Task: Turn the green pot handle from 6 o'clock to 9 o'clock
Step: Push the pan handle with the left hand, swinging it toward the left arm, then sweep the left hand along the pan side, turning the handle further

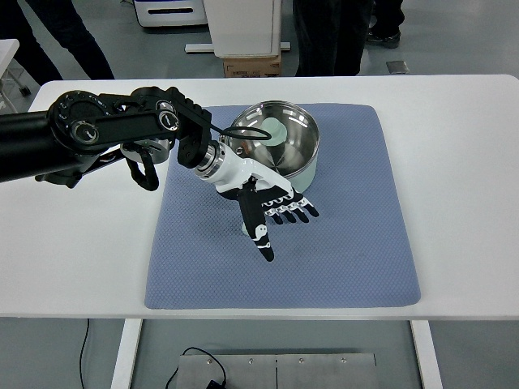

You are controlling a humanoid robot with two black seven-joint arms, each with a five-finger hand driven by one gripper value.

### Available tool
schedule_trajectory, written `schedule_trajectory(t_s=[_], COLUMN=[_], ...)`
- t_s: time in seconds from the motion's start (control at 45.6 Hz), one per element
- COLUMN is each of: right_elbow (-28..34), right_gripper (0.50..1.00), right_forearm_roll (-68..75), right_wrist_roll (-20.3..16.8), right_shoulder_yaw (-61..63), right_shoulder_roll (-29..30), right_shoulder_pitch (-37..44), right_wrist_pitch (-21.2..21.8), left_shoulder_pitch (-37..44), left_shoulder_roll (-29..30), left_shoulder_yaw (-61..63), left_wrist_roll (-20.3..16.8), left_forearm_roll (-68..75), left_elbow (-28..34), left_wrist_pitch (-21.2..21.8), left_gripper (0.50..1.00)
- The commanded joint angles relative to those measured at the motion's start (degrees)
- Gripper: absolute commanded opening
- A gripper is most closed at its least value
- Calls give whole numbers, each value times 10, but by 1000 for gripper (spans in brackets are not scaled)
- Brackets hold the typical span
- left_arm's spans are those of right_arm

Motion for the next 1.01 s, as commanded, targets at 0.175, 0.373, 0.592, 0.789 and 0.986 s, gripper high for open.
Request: schedule_trajectory(t_s=[0.175,0.373,0.592,0.789,0.986], right_elbow=[0,0,0,0,0], right_gripper=[1000,1000,1000,1000,1000], right_forearm_roll=[-1,-1,0,-1,0], right_wrist_roll=[0,0,0,0,0], right_shoulder_yaw=[0,0,0,0,0], right_shoulder_roll=[0,0,0,0,0], right_shoulder_pitch=[0,0,0,0,0], right_wrist_pitch=[0,0,0,0,0], left_shoulder_pitch=[-19,-27,-38,-45,-53], left_shoulder_roll=[24,27,39,50,64], left_shoulder_yaw=[7,26,45,58,74], left_wrist_roll=[8,8,9,9,9], left_forearm_roll=[0,0,0,1,6], left_elbow=[0,0,0,0,2], left_wrist_pitch=[0,0,0,0,0], left_gripper=[1000,1000,1000,1000,1000])
